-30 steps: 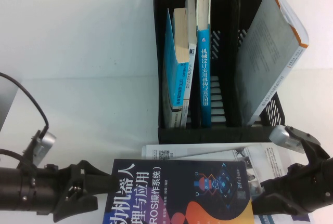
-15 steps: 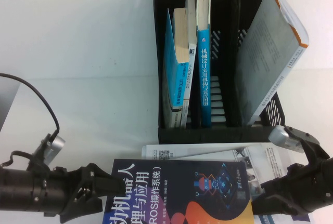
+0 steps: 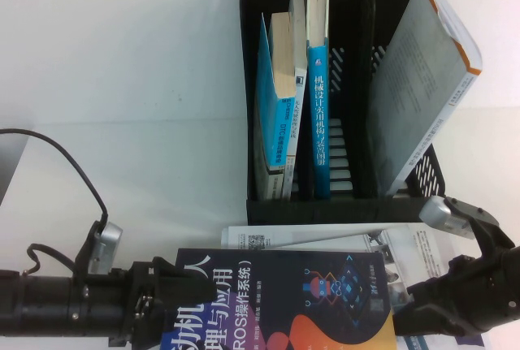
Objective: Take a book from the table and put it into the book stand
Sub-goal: Pick up the book with your left arm
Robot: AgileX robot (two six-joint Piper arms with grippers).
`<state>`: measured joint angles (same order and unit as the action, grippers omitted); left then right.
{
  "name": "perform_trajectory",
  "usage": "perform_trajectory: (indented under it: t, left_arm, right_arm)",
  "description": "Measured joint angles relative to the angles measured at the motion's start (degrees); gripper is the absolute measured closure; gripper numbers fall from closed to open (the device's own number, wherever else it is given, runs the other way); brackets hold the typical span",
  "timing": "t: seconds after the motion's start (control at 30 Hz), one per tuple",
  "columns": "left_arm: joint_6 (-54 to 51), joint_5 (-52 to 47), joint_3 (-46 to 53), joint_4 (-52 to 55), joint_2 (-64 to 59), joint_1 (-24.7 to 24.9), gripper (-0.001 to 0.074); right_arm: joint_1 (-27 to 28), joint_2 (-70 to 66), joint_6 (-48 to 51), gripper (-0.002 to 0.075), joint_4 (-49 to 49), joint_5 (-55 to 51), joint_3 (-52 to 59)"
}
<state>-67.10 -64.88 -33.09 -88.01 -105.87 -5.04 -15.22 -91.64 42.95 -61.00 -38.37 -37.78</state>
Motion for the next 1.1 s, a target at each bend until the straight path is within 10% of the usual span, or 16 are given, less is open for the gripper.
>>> perform_trajectory:
  t: [0.17, 0.37, 1.1]
  left_arm:
    - [0.0, -0.2, 0.0, -0.1, 0.0, 0.0, 0.0217]
    - [0.0, -0.1, -0.1, 1.0, -0.1, -0.1, 0.0619]
    - [2.8, 0.2, -0.3, 7.3, 9.6, -0.1, 0.0617]
  right_arm:
    - [0.0, 0.0, 0.0, 0.0731, 0.0, 0.0, 0.0]
    - [0.0, 0.0, 0.0, 0.0731, 0.0, 0.0, 0.0]
    - [-0.1, 11.0, -6.4, 0.0731, 15.7, 0.3, -5.4]
